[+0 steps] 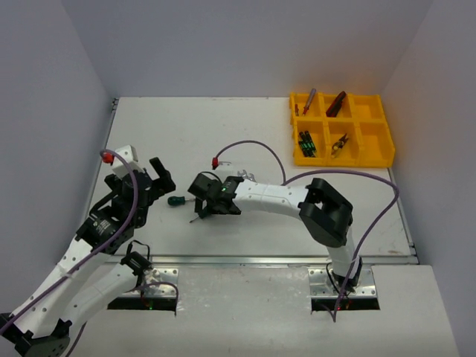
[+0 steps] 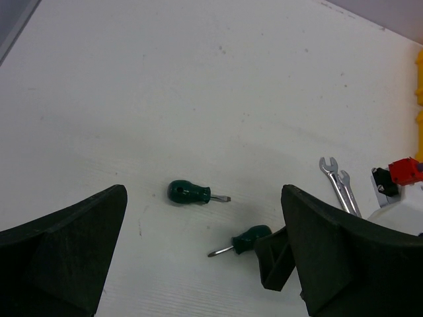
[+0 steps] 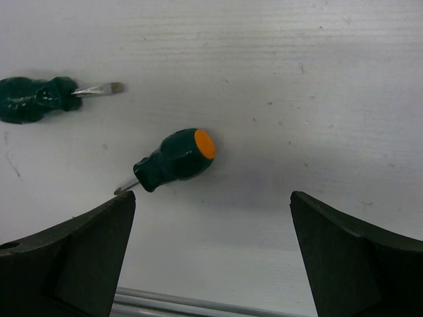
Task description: Sort the tools into containers
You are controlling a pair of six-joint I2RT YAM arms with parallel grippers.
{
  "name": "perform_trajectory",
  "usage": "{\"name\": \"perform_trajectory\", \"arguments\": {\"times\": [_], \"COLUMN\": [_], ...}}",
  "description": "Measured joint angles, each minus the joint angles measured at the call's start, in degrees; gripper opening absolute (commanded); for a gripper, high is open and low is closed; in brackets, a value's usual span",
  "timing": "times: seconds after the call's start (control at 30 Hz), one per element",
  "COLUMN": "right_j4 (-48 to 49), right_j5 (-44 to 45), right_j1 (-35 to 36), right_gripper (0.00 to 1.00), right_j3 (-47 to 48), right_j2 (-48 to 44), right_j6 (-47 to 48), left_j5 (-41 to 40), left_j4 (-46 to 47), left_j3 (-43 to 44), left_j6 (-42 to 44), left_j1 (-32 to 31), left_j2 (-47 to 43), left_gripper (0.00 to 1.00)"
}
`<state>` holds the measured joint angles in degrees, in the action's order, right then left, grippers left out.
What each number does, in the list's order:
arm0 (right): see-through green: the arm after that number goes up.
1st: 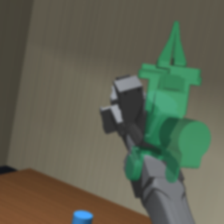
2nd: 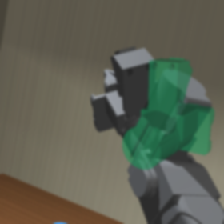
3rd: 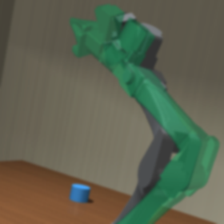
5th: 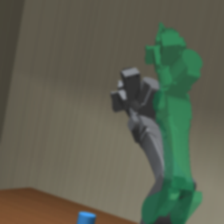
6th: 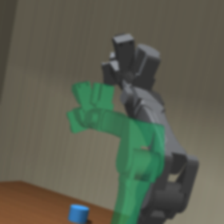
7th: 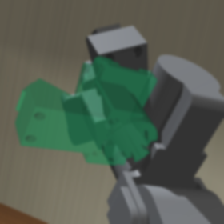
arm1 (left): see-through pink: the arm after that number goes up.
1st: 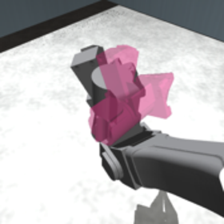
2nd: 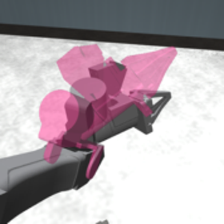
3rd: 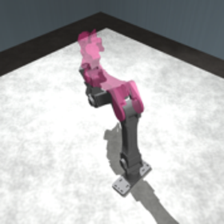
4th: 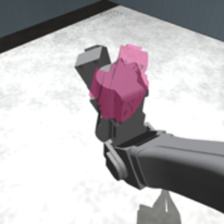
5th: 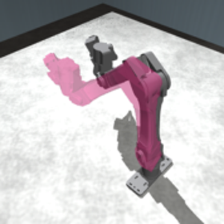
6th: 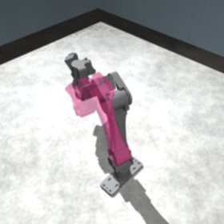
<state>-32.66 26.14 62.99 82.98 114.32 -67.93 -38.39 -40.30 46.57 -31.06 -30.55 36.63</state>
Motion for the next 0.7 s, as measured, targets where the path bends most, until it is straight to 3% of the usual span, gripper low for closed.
{"name": "perform_trajectory", "arguments": {"times": [0.17,0.4,0.53,0.6,0.7], "right_j4": [-3.4,-5.1,-4.9,-4.7,-4.1], "right_j5": [0.9,1.0,1.3,1.6,1.8], "right_j1": [0.0,0.1,0.1,0.1,0.0], "right_gripper": [0.98,0.88,0.68,0.47,0.37], "right_j3": [8.5,9.4,9.0,8.6,7.8], "right_j2": [7.2,12.0,11.9,11.9,11.7], "right_j6": [-6.0,-11.4,-13.5,-14.3,-15.7], "left_j5": [0.7,1.7,2.0,2.0,2.2], "left_j4": [0.2,0.2,0.3,0.6,0.6], "left_j3": [0.0,0.0,0.0,0.0,0.0], "left_j6": [0.7,1.0,1.3,1.3,1.3], "left_j1": [0.0,0.0,0.0,0.0,0.0], "left_j2": [-0.3,-1.4,-2.1,-2.4,-2.4], "left_gripper": [1.0,1.0,1.0,1.0,1.0]}}
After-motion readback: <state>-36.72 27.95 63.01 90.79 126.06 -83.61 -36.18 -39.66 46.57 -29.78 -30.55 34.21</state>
